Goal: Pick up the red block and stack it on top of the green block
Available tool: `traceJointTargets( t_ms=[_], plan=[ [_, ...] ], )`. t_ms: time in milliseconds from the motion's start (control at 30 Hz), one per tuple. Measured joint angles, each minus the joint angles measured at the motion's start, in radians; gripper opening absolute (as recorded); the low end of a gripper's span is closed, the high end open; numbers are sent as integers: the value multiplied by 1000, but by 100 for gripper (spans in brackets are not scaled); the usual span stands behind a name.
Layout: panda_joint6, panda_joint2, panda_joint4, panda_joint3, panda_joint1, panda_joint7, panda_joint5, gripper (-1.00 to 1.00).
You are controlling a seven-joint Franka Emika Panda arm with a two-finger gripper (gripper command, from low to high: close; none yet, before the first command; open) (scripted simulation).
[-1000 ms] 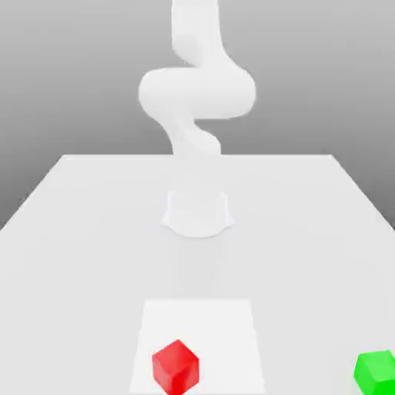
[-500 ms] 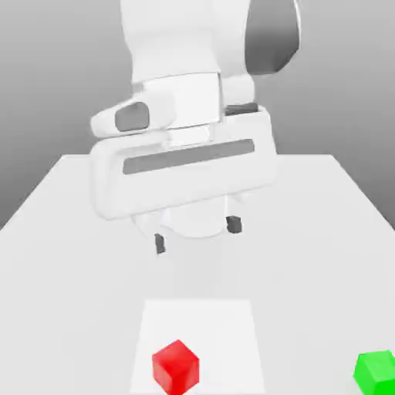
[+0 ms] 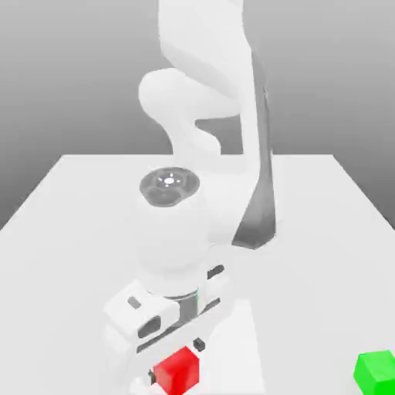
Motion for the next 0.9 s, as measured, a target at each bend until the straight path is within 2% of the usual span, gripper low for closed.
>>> traceJointTargets(
  t_ms=[167,333,633,767,800,900],
  plan=[
    [-1,1,0,1,-1,0,-1,-100],
    [-127,-149,-21,-43,38,53,-86,-100],
    [-265,-126,145,186,217,-219,-206,-100],
    [-204,14,223,251,281,-300,-266,-100],
    [-188,35,229,252,286,-303,-271,100],
    [-188,35,229,252,286,-303,-271,100]
  ],
)
